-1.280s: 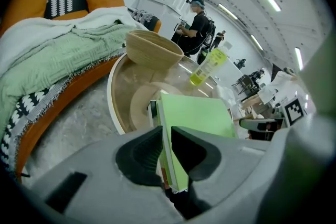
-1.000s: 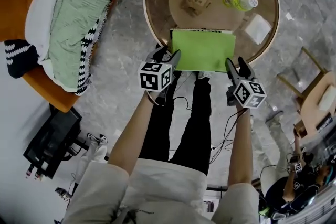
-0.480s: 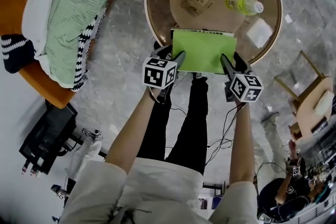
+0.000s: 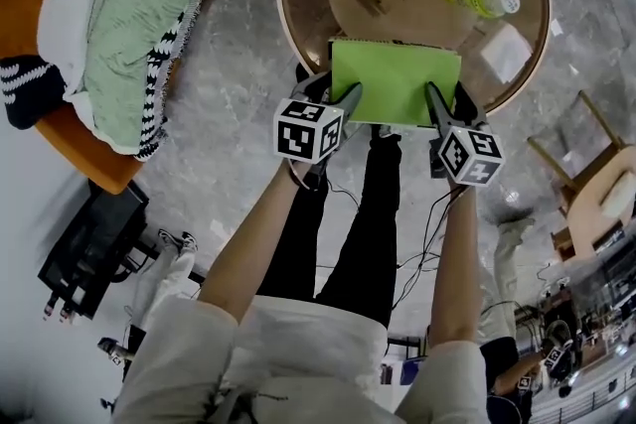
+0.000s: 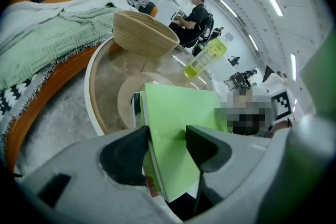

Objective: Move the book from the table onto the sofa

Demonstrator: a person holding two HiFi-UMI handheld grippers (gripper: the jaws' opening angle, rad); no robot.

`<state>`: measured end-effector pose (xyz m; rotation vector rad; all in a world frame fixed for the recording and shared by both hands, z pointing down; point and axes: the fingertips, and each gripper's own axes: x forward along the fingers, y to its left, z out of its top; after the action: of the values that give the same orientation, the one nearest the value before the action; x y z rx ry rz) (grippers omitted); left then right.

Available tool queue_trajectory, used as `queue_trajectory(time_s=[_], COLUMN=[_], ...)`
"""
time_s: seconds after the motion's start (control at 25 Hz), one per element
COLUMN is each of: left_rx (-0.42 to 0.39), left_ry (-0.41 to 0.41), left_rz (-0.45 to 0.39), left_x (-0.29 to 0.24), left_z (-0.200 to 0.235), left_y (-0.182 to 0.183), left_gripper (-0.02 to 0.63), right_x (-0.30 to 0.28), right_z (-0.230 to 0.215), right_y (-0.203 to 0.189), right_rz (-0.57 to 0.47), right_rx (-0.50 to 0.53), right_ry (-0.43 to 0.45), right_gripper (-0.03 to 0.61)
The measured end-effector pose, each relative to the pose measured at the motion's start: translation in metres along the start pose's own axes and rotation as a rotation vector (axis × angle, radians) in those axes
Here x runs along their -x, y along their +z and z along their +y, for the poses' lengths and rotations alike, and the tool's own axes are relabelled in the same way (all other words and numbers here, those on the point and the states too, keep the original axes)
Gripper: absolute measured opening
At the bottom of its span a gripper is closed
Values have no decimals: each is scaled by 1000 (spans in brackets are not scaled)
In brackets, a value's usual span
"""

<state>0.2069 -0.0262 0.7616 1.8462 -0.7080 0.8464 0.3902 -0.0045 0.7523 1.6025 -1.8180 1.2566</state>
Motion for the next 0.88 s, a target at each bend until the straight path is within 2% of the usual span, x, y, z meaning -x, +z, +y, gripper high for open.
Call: queue_trajectory(time_s=[0.24,0.64,0.88], left_rx=[7,53,81], left_ry=[-26,-21,-13], left_rz=[-2,-57,-90], left_x=[0,3,21], left_z=[-1,1,-4], left_y=[0,1,8], left_gripper=[227,227,227], right_x=[1,3,18], right_z=[-2,-1,16], right_y=[-5,0,22], right_rz=[-35,-42,-55], right_rx=[-151,-146,-61], right_ry=[37,24,12], right_gripper=[235,235,234])
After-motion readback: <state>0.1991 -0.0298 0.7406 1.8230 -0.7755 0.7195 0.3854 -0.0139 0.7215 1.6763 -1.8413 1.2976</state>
